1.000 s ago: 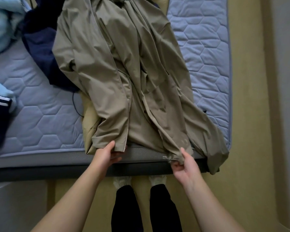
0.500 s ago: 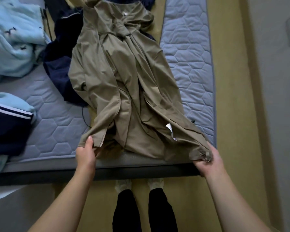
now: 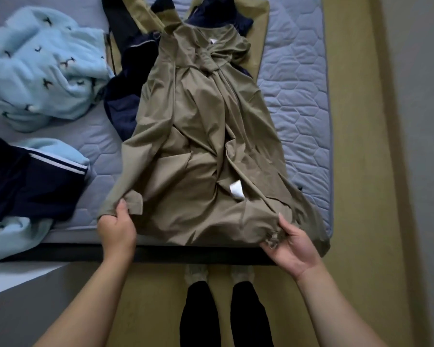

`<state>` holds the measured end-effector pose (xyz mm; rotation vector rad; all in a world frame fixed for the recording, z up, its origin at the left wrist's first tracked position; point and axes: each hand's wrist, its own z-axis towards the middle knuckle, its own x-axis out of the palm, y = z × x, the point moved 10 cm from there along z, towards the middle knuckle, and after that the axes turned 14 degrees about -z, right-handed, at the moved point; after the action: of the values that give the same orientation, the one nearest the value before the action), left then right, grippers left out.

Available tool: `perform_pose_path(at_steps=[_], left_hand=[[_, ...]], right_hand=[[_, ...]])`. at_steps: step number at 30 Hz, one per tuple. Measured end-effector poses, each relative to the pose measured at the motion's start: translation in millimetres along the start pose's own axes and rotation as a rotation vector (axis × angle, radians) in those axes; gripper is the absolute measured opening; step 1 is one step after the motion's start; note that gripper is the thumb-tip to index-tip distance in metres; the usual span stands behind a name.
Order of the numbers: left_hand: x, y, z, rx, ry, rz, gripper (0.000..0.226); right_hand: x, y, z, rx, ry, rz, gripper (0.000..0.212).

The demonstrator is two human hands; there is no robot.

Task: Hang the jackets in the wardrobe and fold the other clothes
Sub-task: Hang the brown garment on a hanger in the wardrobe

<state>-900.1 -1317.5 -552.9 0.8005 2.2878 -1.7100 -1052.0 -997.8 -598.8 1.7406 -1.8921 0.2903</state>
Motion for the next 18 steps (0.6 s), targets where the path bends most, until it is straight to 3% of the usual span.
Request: perform_pose_path(at_steps=[5, 11, 15, 18], left_hand=[[33, 36, -33, -0.135, 0.136, -0.121, 0.034], [68, 49, -63, -0.292, 0.299, -0.243, 0.028], [103, 63, -97, -0.717, 0.497, -0.397, 0.037], [127, 73, -147, -1.122, 0.826, -0.328, 0.049]], right_hand=[[-1, -21, 11, 0.002, -0.037, 0.032, 0.045], [-12, -23, 16, -0.107, -0.222, -0.179, 0.029], [3, -27, 19, -0.154, -0.189, -0.244, 0.027], [18, -32, 25, -0.175, -0.105, -0.202, 0.027]])
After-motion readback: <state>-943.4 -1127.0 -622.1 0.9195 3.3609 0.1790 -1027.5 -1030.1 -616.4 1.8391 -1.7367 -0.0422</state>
